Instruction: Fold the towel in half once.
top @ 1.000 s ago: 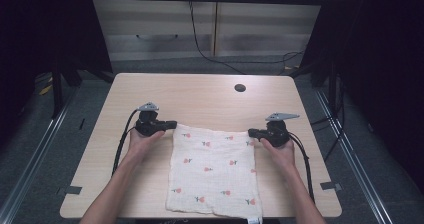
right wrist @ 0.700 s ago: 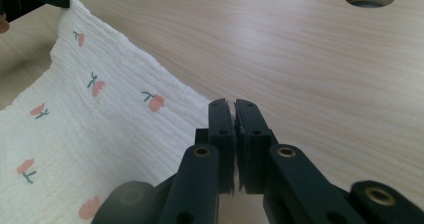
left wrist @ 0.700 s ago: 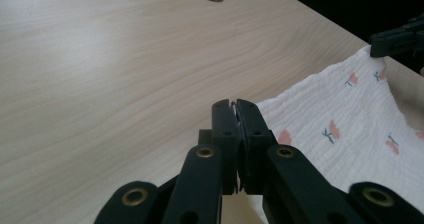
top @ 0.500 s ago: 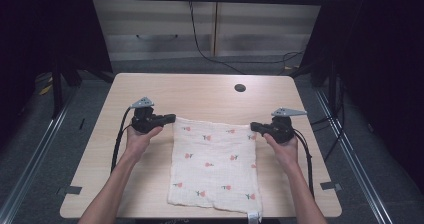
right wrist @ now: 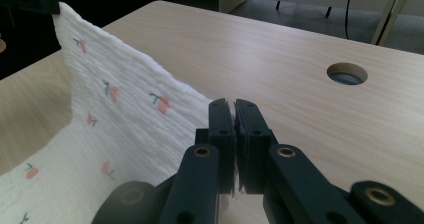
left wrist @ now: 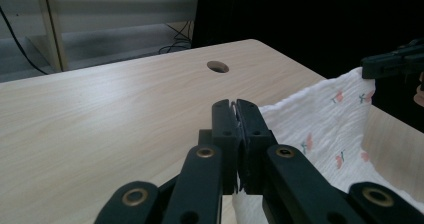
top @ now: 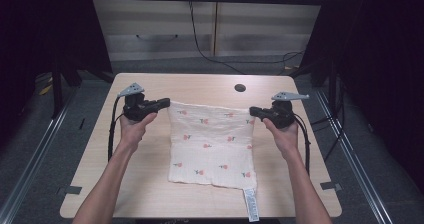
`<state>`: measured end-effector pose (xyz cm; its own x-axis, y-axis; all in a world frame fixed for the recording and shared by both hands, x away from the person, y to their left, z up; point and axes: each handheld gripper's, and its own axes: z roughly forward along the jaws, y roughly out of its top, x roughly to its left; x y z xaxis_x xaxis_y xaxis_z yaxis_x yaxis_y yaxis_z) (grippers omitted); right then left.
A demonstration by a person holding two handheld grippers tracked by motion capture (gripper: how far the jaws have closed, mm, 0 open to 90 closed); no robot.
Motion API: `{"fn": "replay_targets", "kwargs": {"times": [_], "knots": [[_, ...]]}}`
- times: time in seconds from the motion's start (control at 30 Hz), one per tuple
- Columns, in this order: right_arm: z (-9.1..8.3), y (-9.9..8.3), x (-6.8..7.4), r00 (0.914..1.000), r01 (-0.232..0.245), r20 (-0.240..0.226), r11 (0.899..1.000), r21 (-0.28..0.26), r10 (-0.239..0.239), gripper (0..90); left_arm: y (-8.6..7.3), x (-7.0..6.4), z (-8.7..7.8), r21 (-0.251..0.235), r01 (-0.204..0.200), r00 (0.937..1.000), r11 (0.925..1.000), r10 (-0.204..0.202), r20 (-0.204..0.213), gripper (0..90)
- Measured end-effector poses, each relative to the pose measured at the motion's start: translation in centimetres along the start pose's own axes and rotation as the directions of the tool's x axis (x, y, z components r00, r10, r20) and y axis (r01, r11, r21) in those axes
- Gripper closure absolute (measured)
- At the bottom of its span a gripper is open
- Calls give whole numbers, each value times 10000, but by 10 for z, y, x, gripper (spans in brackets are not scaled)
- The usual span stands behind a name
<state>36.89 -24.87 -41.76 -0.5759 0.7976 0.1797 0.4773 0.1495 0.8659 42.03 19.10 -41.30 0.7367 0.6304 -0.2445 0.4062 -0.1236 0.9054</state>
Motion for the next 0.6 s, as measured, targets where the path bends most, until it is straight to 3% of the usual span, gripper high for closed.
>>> {"fn": "replay_targets", "kwargs": {"times": [0.33, 0.43, 0.5, 0.6], "knots": [[0, 20, -12, 9999, -39, 160, 9998, -195, 42, 870, 25, 0, 1, 69, -212, 9996, 9998, 211, 169, 881], [0, 17, -10, 9999, -161, -60, 9996, -233, 160, 869, 17, -2, 0, 387, -481, 9985, 9981, 470, 284, 881], [4, 7, -5, 9998, 170, -68, 9995, 275, -168, 870, 10, -1, 0, 690, -586, 9976, 9959, 558, 420, 880], [3, -4, -4, 9998, 155, -162, 9989, 435, -148, 870, 1, 2, -3, 989, -555, 9980, 9935, 522, 363, 881]]}}
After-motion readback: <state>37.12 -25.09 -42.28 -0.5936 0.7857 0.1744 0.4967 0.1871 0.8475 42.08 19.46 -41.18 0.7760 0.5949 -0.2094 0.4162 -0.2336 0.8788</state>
